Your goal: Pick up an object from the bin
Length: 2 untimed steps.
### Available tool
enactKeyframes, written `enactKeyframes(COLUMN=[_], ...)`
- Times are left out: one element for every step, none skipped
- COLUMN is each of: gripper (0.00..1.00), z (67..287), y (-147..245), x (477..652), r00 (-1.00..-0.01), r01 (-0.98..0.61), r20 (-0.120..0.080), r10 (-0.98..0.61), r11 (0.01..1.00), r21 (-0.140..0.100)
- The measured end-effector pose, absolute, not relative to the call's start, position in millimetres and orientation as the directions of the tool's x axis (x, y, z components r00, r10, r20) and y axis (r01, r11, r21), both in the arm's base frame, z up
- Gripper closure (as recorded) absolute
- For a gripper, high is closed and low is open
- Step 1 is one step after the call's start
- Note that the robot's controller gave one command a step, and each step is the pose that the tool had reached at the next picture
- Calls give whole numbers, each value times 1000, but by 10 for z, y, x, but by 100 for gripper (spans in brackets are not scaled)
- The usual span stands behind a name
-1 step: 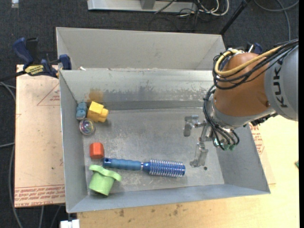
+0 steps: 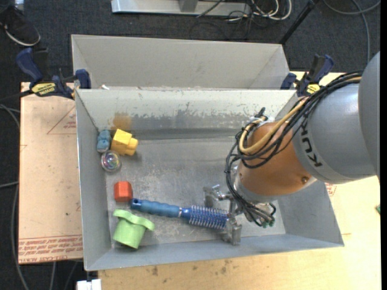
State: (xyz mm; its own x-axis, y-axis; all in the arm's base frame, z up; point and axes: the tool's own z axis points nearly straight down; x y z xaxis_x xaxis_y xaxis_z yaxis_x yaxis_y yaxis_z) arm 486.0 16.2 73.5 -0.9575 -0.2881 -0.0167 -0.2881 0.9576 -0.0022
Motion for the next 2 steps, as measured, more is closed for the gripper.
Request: enactKeyframes(gripper=[100, 100], z=[723, 2368], y=[156, 67], x=[4820, 5193], r00=[-958, -955], r01=[-288, -298], r20=[-1, -10], r10=[-288, -298], r11=[958, 955], r21=[1, -3])
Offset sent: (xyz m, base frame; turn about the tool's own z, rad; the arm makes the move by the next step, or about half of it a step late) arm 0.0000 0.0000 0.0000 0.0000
